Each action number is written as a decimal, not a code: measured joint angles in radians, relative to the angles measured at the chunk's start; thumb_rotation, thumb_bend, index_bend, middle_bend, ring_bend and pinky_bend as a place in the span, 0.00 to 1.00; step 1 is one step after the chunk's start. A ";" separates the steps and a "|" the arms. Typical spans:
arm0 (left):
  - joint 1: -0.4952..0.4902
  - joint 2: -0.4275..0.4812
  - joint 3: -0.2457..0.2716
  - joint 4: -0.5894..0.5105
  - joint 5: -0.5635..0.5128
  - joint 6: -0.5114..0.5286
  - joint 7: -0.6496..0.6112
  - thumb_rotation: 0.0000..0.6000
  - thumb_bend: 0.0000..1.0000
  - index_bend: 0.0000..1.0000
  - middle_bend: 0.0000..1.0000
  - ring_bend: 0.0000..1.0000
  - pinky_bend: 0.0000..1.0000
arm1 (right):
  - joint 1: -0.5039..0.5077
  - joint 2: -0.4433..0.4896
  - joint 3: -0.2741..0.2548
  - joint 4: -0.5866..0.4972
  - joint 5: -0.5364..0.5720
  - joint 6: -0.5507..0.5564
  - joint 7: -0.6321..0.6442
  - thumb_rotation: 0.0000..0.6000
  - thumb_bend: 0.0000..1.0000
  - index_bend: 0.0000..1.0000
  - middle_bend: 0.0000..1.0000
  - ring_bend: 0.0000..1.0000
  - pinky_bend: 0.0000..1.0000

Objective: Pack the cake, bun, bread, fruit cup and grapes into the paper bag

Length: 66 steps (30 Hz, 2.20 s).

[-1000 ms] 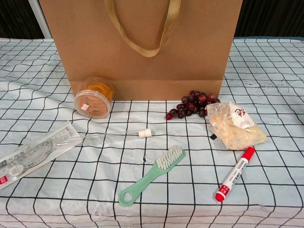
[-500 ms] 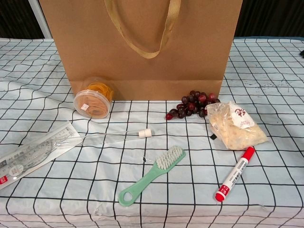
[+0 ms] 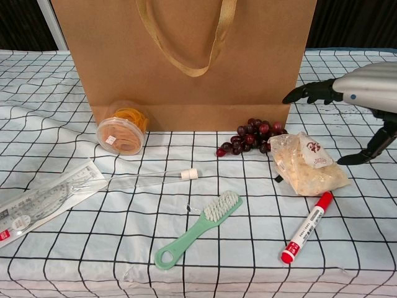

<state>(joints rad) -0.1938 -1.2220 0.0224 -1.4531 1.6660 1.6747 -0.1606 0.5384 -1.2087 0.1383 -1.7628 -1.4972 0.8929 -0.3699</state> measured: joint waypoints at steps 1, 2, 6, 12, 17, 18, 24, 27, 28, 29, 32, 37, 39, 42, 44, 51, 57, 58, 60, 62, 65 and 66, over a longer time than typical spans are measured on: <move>0.002 -0.002 -0.004 0.002 0.000 0.005 -0.002 1.00 0.08 0.12 0.17 0.02 0.11 | 0.010 -0.010 -0.001 0.003 0.015 -0.016 -0.027 1.00 0.13 0.09 0.08 0.15 0.21; 0.005 -0.003 -0.008 0.005 0.000 0.010 -0.006 1.00 0.08 0.12 0.17 0.02 0.11 | 0.017 -0.017 -0.004 0.005 0.024 -0.026 -0.045 1.00 0.13 0.09 0.08 0.15 0.21; 0.014 -0.001 -0.020 0.008 -0.009 0.015 -0.010 1.00 0.08 0.12 0.17 0.02 0.11 | 0.042 -0.039 -0.020 0.018 0.063 -0.063 -0.096 1.00 0.12 0.09 0.08 0.15 0.21; 0.020 -0.002 -0.028 0.007 -0.010 0.015 -0.003 1.00 0.08 0.12 0.17 0.02 0.11 | 0.056 -0.057 -0.047 0.036 0.103 -0.078 -0.117 1.00 0.13 0.09 0.08 0.15 0.21; 0.021 -0.005 -0.032 0.006 -0.012 0.011 0.007 1.00 0.08 0.12 0.17 0.02 0.11 | 0.052 -0.084 -0.057 0.066 0.107 -0.062 -0.111 1.00 0.12 0.09 0.09 0.15 0.21; 0.022 -0.006 -0.033 0.005 -0.012 0.010 0.009 1.00 0.08 0.12 0.17 0.02 0.11 | 0.050 -0.096 -0.058 0.079 0.108 -0.053 -0.110 1.00 0.12 0.09 0.09 0.15 0.21; 0.024 -0.013 -0.043 0.004 -0.015 0.009 0.017 1.00 0.08 0.12 0.17 0.02 0.11 | 0.041 -0.158 -0.054 0.139 0.106 0.006 -0.088 1.00 0.12 0.09 0.12 0.15 0.21; 0.024 -0.015 -0.045 0.003 -0.018 0.002 0.020 1.00 0.08 0.12 0.17 0.02 0.11 | 0.041 -0.181 -0.049 0.163 0.104 0.024 -0.077 1.00 0.12 0.09 0.13 0.16 0.21; 0.024 -0.015 -0.046 0.003 -0.019 0.000 0.021 1.00 0.08 0.12 0.17 0.02 0.11 | 0.044 -0.189 -0.047 0.171 0.105 0.025 -0.071 1.00 0.12 0.09 0.13 0.17 0.21; 0.024 -0.015 -0.046 0.002 -0.019 -0.002 0.022 1.00 0.08 0.12 0.17 0.02 0.11 | 0.047 -0.194 -0.045 0.176 0.106 0.025 -0.068 1.00 0.12 0.09 0.14 0.18 0.21; 0.025 -0.015 -0.049 0.001 -0.021 -0.004 0.022 1.00 0.08 0.12 0.17 0.02 0.11 | 0.056 -0.205 -0.042 0.183 0.107 0.025 -0.065 1.00 0.12 0.09 0.16 0.20 0.21; 0.026 -0.015 -0.052 0.001 -0.024 -0.009 0.022 1.00 0.08 0.12 0.17 0.02 0.11 | 0.069 -0.219 -0.042 0.194 0.114 0.015 -0.062 1.00 0.13 0.10 0.18 0.20 0.21; 0.027 -0.014 -0.053 -0.001 -0.022 -0.011 0.022 1.00 0.08 0.12 0.17 0.02 0.11 | 0.074 -0.223 -0.043 0.200 0.123 0.005 -0.065 1.00 0.14 0.11 0.19 0.22 0.22; 0.029 -0.013 -0.053 -0.003 -0.019 -0.010 0.022 1.00 0.08 0.12 0.17 0.02 0.11 | 0.087 -0.232 -0.047 0.212 0.145 -0.016 -0.073 1.00 0.18 0.16 0.25 0.28 0.24; 0.029 -0.012 -0.055 -0.003 -0.019 -0.011 0.020 1.00 0.08 0.12 0.17 0.02 0.11 | 0.093 -0.239 -0.049 0.218 0.149 -0.020 -0.075 1.00 0.23 0.21 0.32 0.33 0.26; 0.032 -0.010 -0.059 -0.006 -0.019 -0.013 0.018 1.00 0.08 0.12 0.17 0.02 0.11 | 0.089 -0.264 -0.048 0.241 0.136 0.020 -0.045 1.00 0.35 0.30 0.38 0.42 0.34; 0.035 -0.009 -0.063 -0.006 -0.019 -0.012 0.018 1.00 0.08 0.12 0.17 0.02 0.11 | 0.069 -0.276 -0.040 0.262 0.100 0.103 0.043 1.00 0.36 0.33 0.38 0.43 0.35; 0.036 -0.009 -0.063 -0.006 -0.019 -0.013 0.018 1.00 0.08 0.12 0.17 0.02 0.11 | 0.064 -0.276 -0.037 0.263 0.095 0.117 0.059 1.00 0.36 0.33 0.38 0.43 0.35; 0.036 -0.009 -0.064 -0.006 -0.019 -0.015 0.018 1.00 0.08 0.12 0.17 0.02 0.11 | 0.056 -0.274 -0.033 0.263 0.087 0.143 0.091 1.00 0.36 0.33 0.38 0.43 0.35; 0.036 -0.009 -0.064 -0.007 -0.018 -0.016 0.020 1.00 0.08 0.12 0.17 0.02 0.11 | 0.045 -0.267 -0.027 0.261 0.080 0.171 0.120 1.00 0.36 0.33 0.38 0.43 0.35; 0.038 -0.009 -0.066 -0.007 -0.019 -0.014 0.020 1.00 0.08 0.12 0.17 0.02 0.11 | 0.031 -0.245 -0.018 0.248 0.075 0.205 0.133 1.00 0.36 0.33 0.38 0.43 0.35; 0.038 -0.009 -0.067 -0.007 -0.019 -0.014 0.019 1.00 0.08 0.12 0.17 0.02 0.11 | 0.026 -0.238 -0.015 0.242 0.073 0.216 0.136 1.00 0.36 0.33 0.38 0.43 0.35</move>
<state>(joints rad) -0.1555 -1.2306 -0.0450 -1.4602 1.6468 1.6610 -0.1417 0.5645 -1.4467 0.1228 -1.5208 -1.4237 1.1090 -0.2340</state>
